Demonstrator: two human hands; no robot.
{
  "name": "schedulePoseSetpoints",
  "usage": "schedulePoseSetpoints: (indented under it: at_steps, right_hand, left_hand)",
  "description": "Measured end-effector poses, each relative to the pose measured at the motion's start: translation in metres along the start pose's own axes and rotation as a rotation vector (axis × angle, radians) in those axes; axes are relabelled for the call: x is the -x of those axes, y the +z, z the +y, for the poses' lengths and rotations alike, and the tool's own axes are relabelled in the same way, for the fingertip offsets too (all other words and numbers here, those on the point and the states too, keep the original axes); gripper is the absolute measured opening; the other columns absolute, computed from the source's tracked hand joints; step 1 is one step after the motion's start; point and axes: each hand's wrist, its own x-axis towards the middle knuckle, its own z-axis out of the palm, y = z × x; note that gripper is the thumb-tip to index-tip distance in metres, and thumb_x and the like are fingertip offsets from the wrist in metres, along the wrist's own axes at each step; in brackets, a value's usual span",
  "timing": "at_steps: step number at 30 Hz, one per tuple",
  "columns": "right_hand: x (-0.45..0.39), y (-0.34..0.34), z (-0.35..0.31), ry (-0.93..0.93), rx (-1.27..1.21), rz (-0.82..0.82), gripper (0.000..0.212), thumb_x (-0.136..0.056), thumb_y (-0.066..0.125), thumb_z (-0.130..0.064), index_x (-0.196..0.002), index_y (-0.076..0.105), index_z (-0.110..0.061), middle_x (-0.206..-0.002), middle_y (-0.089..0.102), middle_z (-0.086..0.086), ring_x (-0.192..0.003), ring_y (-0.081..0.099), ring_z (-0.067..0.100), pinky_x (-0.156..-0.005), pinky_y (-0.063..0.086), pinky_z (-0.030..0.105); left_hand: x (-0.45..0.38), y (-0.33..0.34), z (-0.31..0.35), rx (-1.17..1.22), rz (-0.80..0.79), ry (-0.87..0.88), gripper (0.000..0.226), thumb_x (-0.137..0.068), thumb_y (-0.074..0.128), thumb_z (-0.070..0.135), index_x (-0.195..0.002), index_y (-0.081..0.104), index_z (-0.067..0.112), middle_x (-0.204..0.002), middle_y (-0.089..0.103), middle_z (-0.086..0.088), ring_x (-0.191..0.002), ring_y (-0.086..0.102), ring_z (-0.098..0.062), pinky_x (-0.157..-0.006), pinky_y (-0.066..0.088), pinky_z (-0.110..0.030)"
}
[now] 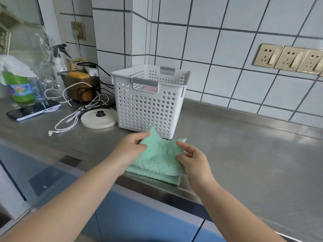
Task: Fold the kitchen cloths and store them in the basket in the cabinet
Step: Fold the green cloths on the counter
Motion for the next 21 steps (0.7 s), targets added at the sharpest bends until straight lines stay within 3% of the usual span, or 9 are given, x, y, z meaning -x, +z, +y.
schedulePoseSetpoints:
  at_steps: [5,8,11,15,19,21]
  right_hand:
    - [0.001,0.003,0.004,-0.067,0.193,0.023,0.042,-0.087,0.055,-0.001,-0.107,0.062,-0.037,-0.112,0.064,0.0,-0.09,0.06,0.012,-0.096,0.05,0.039]
    - [0.005,0.006,0.001,-0.156,0.274,0.033,0.043,-0.088,0.056,-0.002,-0.102,0.059,-0.043,-0.117,0.058,-0.002,-0.104,0.053,0.008,-0.096,0.043,0.025]
    - [0.004,0.006,0.001,-0.187,0.357,0.024,0.04,-0.089,0.056,-0.003,-0.112,0.06,-0.036,-0.121,0.054,-0.006,-0.102,0.048,-0.002,-0.092,0.037,0.017]
    - [0.003,-0.001,0.012,-0.178,0.451,0.078,0.037,-0.089,0.058,-0.008,-0.119,0.058,-0.029,-0.129,0.048,-0.006,-0.116,0.047,0.006,-0.099,0.035,0.018]
    - [0.004,0.008,0.007,-0.379,0.598,0.082,0.037,-0.093,0.053,-0.014,-0.128,0.055,-0.025,-0.144,0.034,-0.008,-0.134,0.033,0.009,-0.107,0.031,0.023]
    - [-0.002,0.019,0.002,-0.513,0.82,0.03,0.041,-0.094,0.046,-0.02,-0.134,0.05,-0.023,-0.151,0.027,-0.003,-0.14,0.024,0.014,-0.112,0.026,0.033]
  left_hand:
    - [-0.002,-0.002,-0.015,-0.021,0.032,-0.011,0.052,-0.089,0.05,-0.006,-0.135,0.049,0.019,-0.143,0.045,0.005,-0.132,0.039,-0.007,-0.112,0.027,-0.029]
    - [-0.001,-0.004,-0.018,-0.02,0.055,0.012,0.053,-0.09,0.05,-0.005,-0.135,0.049,0.023,-0.142,0.045,0.009,-0.133,0.038,-0.006,-0.111,0.028,-0.028]
    - [-0.004,-0.007,-0.02,-0.063,0.05,0.03,0.053,-0.091,0.05,-0.003,-0.136,0.048,0.024,-0.144,0.044,0.008,-0.134,0.037,-0.007,-0.105,0.029,-0.022]
    - [-0.004,-0.009,-0.024,-0.336,0.066,0.151,0.051,-0.093,0.053,0.01,-0.14,0.041,0.023,-0.146,0.033,0.013,-0.125,0.034,0.001,-0.094,0.025,-0.003]
    - [-0.01,0.003,-0.012,-0.612,0.01,0.377,0.048,-0.098,0.043,0.019,-0.145,0.034,0.019,-0.153,0.023,0.013,-0.141,0.014,-0.002,-0.107,0.008,-0.013]
    - [-0.017,0.016,-0.009,-0.779,-0.078,0.44,0.048,-0.099,0.039,0.02,-0.146,0.032,0.018,-0.156,0.02,0.008,-0.145,0.009,-0.007,-0.112,0.001,-0.018]
